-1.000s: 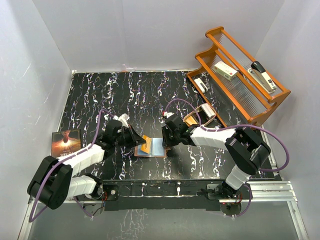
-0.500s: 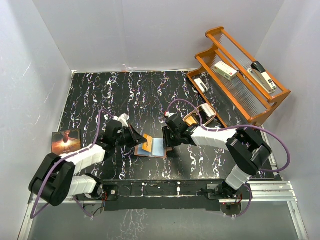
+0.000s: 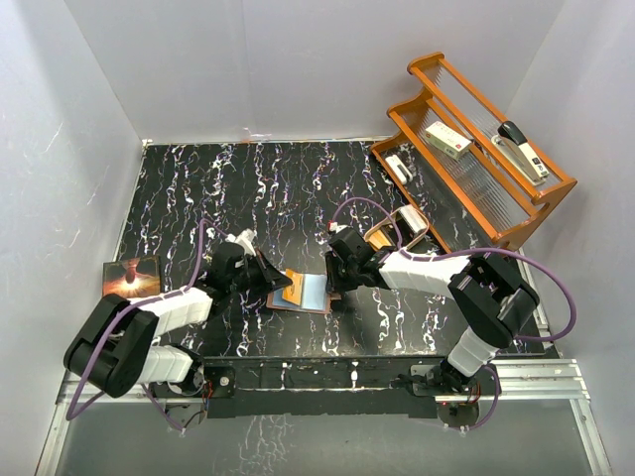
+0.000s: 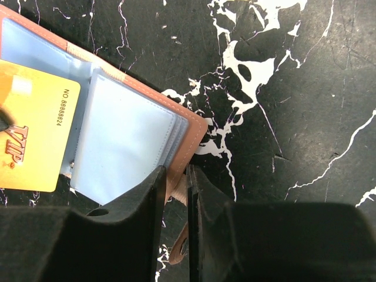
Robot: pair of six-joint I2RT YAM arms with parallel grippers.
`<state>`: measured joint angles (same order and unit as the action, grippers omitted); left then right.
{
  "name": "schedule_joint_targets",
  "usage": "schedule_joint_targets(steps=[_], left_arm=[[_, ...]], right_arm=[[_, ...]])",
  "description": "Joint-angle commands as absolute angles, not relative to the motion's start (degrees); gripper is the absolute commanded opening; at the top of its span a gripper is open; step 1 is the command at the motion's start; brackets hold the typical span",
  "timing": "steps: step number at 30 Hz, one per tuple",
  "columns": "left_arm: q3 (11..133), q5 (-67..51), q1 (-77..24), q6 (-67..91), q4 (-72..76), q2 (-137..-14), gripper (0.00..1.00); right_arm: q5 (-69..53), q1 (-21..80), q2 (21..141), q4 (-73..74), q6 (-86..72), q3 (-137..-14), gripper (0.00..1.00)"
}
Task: Put the credit cards into the card holder
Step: Insert the credit card into the card holder.
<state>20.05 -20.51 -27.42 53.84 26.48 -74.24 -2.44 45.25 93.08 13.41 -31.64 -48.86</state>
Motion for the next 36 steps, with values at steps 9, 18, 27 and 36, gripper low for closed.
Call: schedule_joint_targets(steps=[9,18,27,36], left_arm=[[18.58,-22.15,-27.15,53.67,32.46,-76.52,0.0],[17.62,-23.52,-27.15,54.1,36.47,-78.13,0.0],[18.0,-23.36,-27.21,51.88,36.09,-80.45,0.0],[17.38,-22.82,-27.24,51.6,37.0,-81.63,0.0]], right_arm=[[-0.86,45.51,92.09,13.17,-32.06,-47.56,0.19],[-0.3,45.53,91.98,13.46,-32.11,-47.55,0.18],[1.08,45.53,91.88,16.05,-31.95,-49.91,0.23],[-0.36,45.62,89.33,16.44,-36.61,-51.45,0.36]])
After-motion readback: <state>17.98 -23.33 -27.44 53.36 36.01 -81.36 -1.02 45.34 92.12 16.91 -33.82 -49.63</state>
